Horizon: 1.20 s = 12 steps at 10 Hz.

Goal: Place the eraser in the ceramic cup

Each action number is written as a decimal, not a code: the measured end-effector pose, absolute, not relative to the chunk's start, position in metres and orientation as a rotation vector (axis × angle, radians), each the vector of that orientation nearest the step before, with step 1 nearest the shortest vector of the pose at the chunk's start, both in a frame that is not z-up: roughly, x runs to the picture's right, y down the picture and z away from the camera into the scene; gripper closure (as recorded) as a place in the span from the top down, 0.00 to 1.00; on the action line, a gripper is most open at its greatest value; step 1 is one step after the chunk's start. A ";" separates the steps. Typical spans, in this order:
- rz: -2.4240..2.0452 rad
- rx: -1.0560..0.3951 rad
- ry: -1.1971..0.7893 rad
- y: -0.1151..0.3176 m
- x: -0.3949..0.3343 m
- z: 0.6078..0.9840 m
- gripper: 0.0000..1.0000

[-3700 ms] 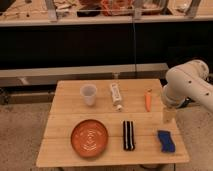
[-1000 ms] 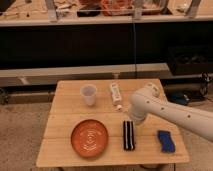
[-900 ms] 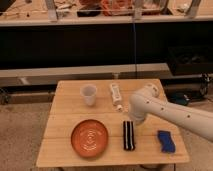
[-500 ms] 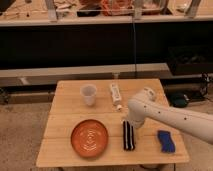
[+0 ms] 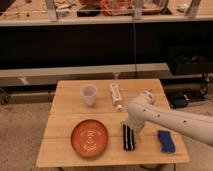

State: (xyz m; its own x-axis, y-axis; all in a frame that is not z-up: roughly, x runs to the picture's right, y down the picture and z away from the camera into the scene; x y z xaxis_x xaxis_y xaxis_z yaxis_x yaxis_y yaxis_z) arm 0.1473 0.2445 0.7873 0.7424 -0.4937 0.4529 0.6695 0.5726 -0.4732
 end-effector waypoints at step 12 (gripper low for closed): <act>-0.816 -0.677 -0.339 0.269 0.159 0.797 0.80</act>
State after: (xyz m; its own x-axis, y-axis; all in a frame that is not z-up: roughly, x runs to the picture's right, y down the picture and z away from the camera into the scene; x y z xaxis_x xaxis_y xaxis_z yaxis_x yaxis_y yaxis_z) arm 0.1586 0.2687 0.7965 0.6483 -0.5541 0.5223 0.7610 0.4933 -0.4213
